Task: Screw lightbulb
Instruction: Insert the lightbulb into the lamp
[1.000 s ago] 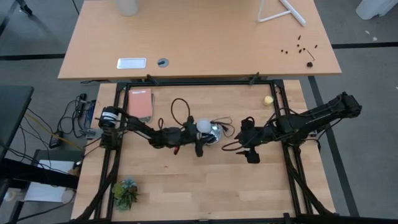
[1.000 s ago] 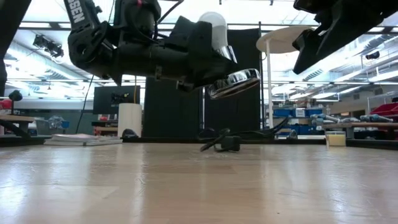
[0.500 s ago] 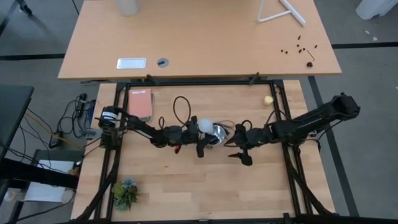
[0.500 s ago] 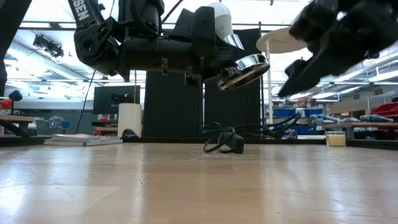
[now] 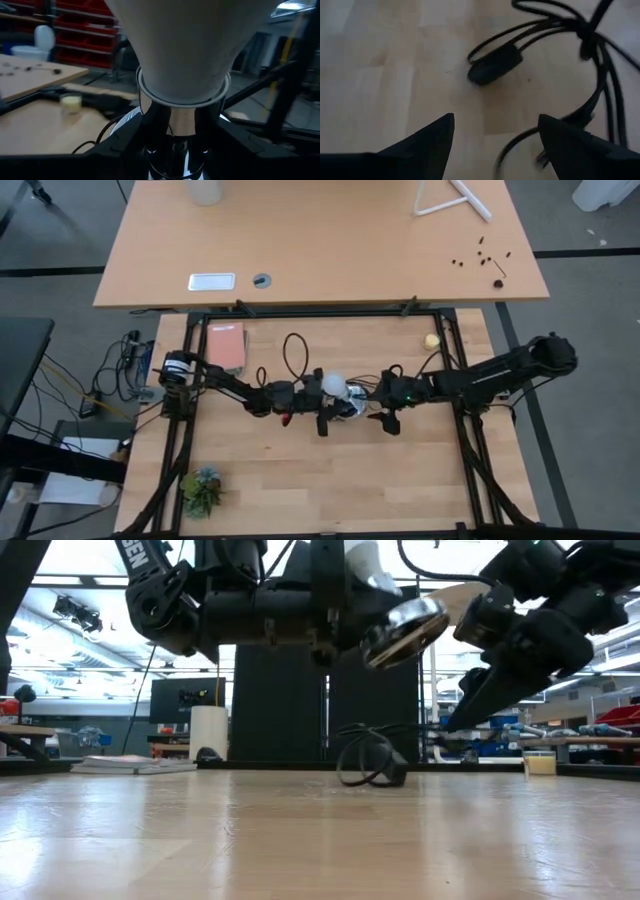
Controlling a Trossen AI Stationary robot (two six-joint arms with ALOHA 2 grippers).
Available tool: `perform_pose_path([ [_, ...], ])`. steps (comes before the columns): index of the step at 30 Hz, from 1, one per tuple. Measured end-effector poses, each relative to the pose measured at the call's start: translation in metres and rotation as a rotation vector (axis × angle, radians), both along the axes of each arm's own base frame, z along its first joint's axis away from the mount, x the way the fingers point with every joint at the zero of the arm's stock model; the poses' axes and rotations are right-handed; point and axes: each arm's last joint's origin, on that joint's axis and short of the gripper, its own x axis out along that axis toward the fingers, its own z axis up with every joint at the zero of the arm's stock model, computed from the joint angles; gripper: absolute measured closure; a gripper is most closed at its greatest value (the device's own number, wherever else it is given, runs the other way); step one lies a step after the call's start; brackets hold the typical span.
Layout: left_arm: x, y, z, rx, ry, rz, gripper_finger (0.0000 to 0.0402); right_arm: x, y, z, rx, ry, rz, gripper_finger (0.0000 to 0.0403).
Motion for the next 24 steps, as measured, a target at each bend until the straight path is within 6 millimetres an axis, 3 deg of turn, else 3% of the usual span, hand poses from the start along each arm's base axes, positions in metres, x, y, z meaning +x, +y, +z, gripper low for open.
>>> perform_pose_path([
  [11, 0.006, -0.005, 0.007, 0.009, -0.023, -0.072, 0.0208, 0.013, -0.016, 0.016, -0.24, -0.197, -0.096, 0.0118],
  [24, 0.006, -0.005, 0.006, 0.033, -0.016, -0.065, 0.0208, 0.013, -0.028, 0.017, -0.326, -0.191, -0.125, 0.0123],
])
